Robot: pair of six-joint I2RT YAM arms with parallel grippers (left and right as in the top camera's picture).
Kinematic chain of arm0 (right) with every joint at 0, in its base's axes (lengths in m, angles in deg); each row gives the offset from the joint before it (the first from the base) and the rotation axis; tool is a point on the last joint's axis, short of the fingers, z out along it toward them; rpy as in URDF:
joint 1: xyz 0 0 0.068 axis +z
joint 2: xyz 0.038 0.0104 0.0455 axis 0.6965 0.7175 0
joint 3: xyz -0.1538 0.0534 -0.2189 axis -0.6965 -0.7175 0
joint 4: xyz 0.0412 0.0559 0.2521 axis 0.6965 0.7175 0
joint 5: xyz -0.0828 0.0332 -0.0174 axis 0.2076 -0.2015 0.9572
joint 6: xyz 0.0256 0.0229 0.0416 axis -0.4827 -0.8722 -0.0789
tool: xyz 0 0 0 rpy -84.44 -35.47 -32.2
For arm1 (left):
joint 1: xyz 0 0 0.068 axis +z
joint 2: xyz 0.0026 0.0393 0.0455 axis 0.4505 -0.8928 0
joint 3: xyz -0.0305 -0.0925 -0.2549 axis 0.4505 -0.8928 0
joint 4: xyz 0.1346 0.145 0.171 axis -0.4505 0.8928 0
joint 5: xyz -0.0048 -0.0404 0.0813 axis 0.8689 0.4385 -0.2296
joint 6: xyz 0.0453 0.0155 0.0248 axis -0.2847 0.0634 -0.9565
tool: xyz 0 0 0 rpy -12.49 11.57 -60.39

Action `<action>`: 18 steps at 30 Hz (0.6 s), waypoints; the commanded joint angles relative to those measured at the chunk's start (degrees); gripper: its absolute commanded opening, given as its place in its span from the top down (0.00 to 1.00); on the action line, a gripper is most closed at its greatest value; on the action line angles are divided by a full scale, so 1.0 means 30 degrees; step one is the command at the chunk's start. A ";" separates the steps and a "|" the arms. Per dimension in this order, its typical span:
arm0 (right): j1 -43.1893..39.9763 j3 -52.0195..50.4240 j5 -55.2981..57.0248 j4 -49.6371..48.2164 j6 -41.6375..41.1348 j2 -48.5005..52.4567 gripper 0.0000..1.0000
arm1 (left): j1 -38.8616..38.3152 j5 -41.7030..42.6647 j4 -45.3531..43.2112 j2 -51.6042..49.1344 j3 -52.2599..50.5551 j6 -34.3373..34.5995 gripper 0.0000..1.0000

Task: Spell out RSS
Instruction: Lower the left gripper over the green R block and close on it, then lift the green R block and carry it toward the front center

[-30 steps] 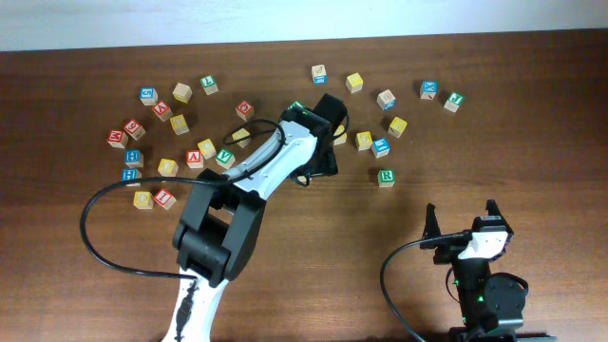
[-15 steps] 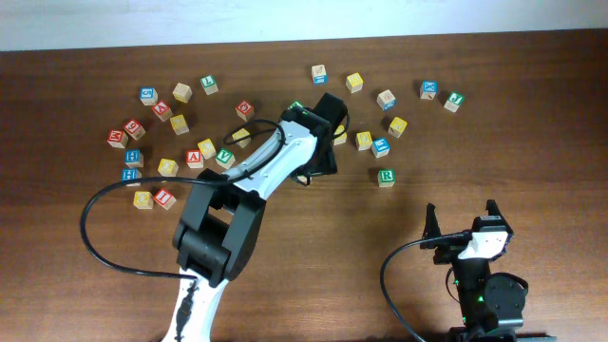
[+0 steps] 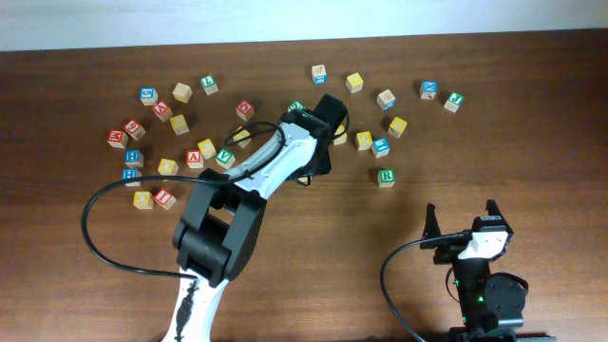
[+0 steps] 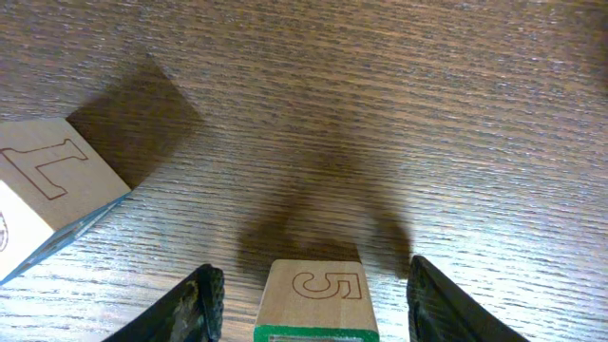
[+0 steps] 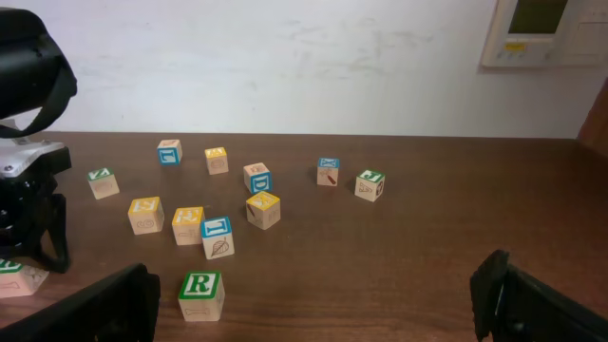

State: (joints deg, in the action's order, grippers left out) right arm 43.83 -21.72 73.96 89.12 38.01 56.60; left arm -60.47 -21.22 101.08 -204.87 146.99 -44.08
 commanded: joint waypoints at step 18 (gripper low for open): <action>0.0124 -0.0102 0.0160 0.0131 -0.0080 -0.0124 0.02 | -0.0095 0.0452 0.0699 -0.0131 -0.0146 0.0102 0.71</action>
State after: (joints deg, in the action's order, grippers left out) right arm 43.83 -21.72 73.96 89.12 38.01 56.60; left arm -60.47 -20.10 102.96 -204.87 146.99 -44.08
